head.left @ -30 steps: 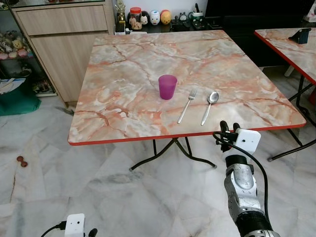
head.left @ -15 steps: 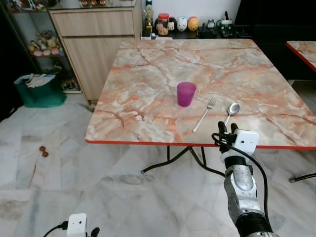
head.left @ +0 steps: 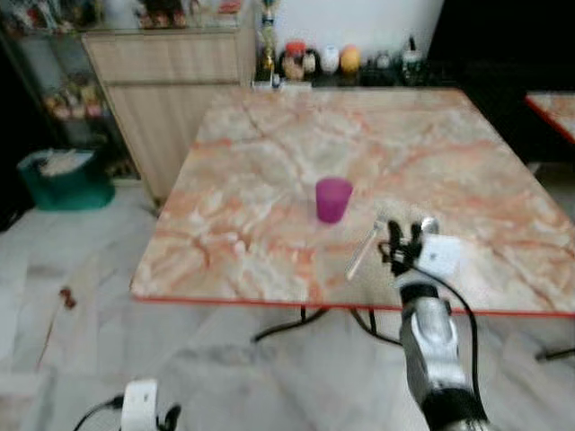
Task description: Setting the table
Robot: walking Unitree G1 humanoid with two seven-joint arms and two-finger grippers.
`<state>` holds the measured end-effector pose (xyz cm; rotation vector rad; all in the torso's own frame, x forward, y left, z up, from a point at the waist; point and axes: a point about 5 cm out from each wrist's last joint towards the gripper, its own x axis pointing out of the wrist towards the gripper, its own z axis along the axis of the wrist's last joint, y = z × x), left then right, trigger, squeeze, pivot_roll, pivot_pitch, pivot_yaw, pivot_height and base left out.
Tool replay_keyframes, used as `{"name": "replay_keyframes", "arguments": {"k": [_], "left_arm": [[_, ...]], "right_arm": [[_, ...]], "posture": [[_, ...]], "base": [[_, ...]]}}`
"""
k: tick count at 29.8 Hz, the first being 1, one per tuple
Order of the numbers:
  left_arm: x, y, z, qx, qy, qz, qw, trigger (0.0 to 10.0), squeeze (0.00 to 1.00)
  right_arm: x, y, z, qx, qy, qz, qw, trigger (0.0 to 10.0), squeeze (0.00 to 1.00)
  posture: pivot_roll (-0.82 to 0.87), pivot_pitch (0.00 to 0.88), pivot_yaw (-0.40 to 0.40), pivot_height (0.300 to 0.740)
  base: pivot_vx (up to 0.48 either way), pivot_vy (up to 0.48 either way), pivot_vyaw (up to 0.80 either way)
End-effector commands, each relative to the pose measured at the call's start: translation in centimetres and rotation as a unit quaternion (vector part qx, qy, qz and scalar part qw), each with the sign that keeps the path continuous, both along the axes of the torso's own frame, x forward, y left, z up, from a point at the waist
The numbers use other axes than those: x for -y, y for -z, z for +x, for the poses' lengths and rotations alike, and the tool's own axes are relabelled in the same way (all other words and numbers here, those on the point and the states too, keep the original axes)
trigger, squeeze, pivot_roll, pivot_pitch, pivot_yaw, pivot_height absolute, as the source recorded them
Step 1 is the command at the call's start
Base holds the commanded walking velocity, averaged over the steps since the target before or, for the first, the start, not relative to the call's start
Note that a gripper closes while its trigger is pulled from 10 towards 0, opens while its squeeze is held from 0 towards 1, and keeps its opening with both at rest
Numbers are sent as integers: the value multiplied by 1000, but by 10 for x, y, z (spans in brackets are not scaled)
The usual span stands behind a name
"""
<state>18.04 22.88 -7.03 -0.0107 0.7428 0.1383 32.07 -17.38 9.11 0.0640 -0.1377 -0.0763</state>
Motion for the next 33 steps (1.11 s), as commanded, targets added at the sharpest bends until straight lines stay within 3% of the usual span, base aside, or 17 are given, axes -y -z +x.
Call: {"name": "replay_keyframes", "arguments": {"k": [1,13,14,15,23,24,25,33], "left_arm": [[4,1,0,-2,2,-3,1000,10000,0],[5,0,1,6,4,-6,1000,10000,0],[5,0,1,6,4,-6,1000,10000,0],[5,0,1,6,4,-6,1000,10000,0],[5,0,0,5,5,-6,1000,10000,0],[5,1,0,4,5,-6,1000,10000,0],[5,1,0,3,5,-6,1000,10000,0],[6,1,0,1,6,-7,1000,10000,0]], "right_arm": [[11,0,-2,-1,16,-2,1000,10000,0],[10,3,-6,-9,19,5,1000,10000,0],[10,4,-7,-12,21,5,1000,10000,569],[11,6,-8,-20,24,9,999,10000,1000],[18,14,-10,-76,74,15,994,10000,1000],[18,13,-10,-85,80,30,993,10000,43],[17,12,-10,-85,76,32,993,10000,0],[10,6,-5,-125,66,28,990,10000,0]], "posture": [[-28,0,48,740],[-30,0,46,740],[-30,0,46,740],[-30,0,45,740],[-31,0,44,740],[-31,0,43,740],[-32,0,43,740],[-35,0,40,740]], "base": [[277,0,0],[43,0,0],[0,0,0],[0,0,0],[0,0,0],[0,0,0],[0,0,0],[0,0,0]]}}
